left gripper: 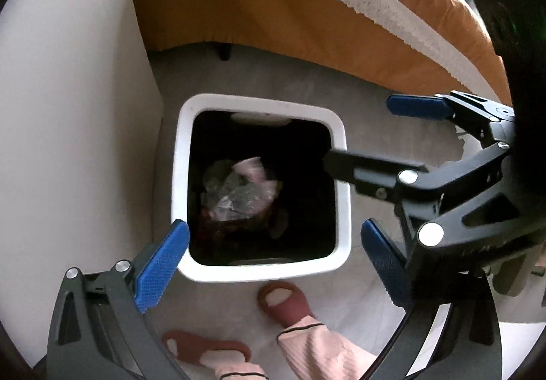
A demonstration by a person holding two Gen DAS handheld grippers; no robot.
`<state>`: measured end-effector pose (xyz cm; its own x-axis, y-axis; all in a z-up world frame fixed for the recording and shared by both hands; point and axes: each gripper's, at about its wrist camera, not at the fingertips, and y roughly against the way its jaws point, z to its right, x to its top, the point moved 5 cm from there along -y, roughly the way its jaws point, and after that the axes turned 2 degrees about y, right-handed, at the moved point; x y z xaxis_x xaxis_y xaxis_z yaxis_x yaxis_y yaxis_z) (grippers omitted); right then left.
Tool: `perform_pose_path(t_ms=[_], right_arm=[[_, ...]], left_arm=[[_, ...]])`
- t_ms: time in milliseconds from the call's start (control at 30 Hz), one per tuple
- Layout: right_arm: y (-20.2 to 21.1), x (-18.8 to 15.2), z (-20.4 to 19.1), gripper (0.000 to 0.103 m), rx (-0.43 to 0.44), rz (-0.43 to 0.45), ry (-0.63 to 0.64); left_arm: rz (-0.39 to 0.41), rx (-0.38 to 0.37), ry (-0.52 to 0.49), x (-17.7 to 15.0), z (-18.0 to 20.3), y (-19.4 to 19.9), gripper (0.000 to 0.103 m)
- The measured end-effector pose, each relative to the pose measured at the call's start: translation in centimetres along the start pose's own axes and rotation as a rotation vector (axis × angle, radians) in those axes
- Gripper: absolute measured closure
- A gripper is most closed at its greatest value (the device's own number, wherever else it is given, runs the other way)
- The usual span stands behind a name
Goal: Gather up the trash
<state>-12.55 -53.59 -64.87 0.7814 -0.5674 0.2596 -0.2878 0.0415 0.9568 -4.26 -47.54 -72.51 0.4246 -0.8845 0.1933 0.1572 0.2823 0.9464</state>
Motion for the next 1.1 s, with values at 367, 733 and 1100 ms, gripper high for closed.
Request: perform_pose_path(t_ms=[367,733,1100], right_arm=[[7.9,2.0,-0.7,0.004,-0.012,0.082,0.005],[20.2,5.3,-1.8,0.004,-0.004,0.209,0.005],[36.2,8.7,-7.1,0.004,0.055,0.457,0.137]], left_arm=[[0.074,0.012,0.005,1.4,1.6,8.9,0.005],[0.196,0.024,0.001,3.5,6.1,20.6,0.005],[0.425,0.098,0.104,3.6,8.7,37.4,0.005]])
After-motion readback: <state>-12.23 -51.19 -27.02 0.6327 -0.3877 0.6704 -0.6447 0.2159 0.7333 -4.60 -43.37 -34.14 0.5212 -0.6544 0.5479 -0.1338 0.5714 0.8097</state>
